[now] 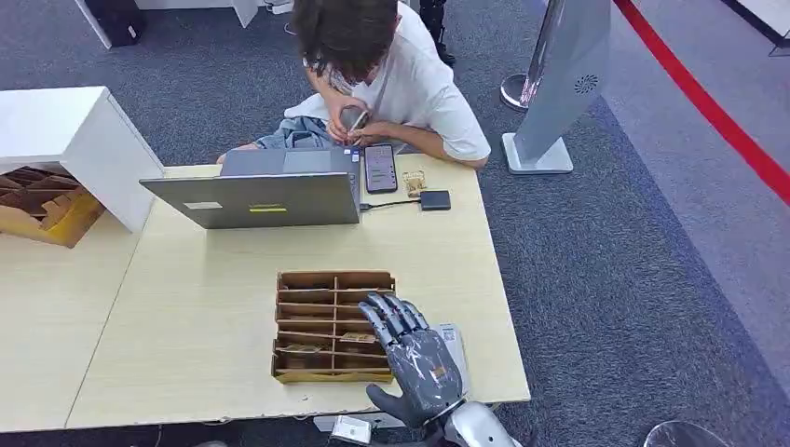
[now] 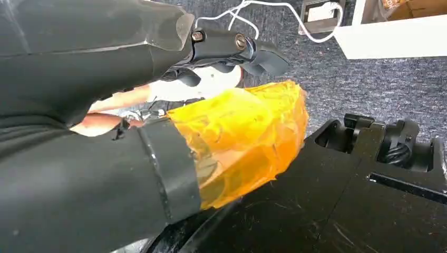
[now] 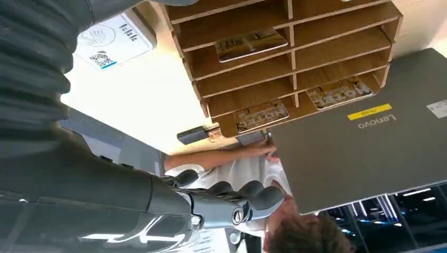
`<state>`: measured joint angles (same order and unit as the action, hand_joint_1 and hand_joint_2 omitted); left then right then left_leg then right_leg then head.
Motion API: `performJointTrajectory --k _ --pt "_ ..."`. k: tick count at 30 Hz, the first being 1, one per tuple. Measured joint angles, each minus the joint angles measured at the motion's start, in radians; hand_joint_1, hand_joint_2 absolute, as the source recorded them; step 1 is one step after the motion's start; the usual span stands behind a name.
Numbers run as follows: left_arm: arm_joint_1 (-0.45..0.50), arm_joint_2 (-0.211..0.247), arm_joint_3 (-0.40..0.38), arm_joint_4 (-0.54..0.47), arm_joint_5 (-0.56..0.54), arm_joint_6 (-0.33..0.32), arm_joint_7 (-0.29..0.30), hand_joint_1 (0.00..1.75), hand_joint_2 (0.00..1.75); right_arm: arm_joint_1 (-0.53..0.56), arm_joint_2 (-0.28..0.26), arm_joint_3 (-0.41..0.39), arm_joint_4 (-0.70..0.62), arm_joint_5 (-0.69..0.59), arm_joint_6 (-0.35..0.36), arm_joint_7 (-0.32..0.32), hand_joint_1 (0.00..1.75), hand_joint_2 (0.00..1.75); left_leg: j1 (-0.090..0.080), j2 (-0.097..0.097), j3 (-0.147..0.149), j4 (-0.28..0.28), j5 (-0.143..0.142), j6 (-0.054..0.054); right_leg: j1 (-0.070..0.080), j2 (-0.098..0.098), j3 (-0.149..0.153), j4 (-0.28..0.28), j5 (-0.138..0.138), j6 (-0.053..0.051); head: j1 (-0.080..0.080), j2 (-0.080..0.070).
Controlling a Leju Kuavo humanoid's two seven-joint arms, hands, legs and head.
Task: Pass the card to the sensor for recognition and then transmit it.
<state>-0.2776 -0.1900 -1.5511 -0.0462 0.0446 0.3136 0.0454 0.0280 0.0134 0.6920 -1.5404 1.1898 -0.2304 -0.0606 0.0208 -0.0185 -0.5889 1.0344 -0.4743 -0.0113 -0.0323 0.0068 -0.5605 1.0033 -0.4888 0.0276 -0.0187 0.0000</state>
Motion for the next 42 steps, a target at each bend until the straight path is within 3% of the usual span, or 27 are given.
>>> performJointTrajectory --k 18,20,25,26,28,35,42 --pt "-0.004 0.001 0.000 -0.008 -0.018 -0.011 0.000 0.00 0.00 -0.018 0.002 0.006 0.061 0.024 0.011 0.032 0.07 1.75 0.000 0.000 0.000 0.000 0.000 0.000 0.000 0.000 0.000 0.000 0.000 0.000 0.000 0.000" --pt "-0.004 0.001 0.000 -0.009 -0.018 -0.011 0.000 0.00 0.00 -0.019 0.002 0.006 0.063 0.025 0.013 0.033 0.21 1.75 0.000 0.000 0.000 0.000 0.000 0.000 0.000 0.000 0.000 0.000 0.000 0.000 0.000 0.000" --pt "-0.004 0.001 0.000 -0.009 -0.018 -0.011 0.000 0.00 0.00 -0.019 0.003 0.006 0.063 0.028 0.023 0.038 0.23 1.75 0.000 0.000 0.000 0.000 0.000 0.000 0.000 0.000 0.000 0.000 0.000 0.000 0.000 0.000" --pt "-0.004 0.001 0.000 -0.009 -0.018 -0.011 0.000 0.00 0.00 -0.019 0.003 0.006 0.063 0.028 0.024 0.039 0.35 1.75 0.000 0.000 0.000 0.000 0.000 0.000 0.000 0.000 0.000 0.000 0.000 0.000 0.000 0.000" --pt "-0.004 0.001 0.000 -0.009 -0.019 -0.011 0.000 0.00 0.00 -0.019 0.003 0.006 0.063 0.028 0.025 0.039 0.42 1.75 0.000 0.000 0.000 0.000 0.000 0.000 0.000 0.000 0.000 0.000 0.000 0.000 0.000 0.000" --pt "-0.004 0.001 0.000 -0.009 -0.023 -0.011 0.000 0.00 0.00 -0.020 0.004 0.006 0.063 0.028 0.025 0.039 0.26 1.75 0.000 0.000 0.000 0.000 0.000 0.000 0.000 0.000 0.000 0.000 0.000 0.000 0.000 0.000" --pt "-0.005 0.001 0.000 -0.009 -0.025 -0.012 0.000 0.00 0.00 -0.022 0.007 0.006 0.068 0.028 0.026 0.039 0.28 1.75 0.000 0.000 0.000 0.000 0.000 0.000 0.000 0.000 0.000 0.000 0.000 0.000 0.000 0.000"
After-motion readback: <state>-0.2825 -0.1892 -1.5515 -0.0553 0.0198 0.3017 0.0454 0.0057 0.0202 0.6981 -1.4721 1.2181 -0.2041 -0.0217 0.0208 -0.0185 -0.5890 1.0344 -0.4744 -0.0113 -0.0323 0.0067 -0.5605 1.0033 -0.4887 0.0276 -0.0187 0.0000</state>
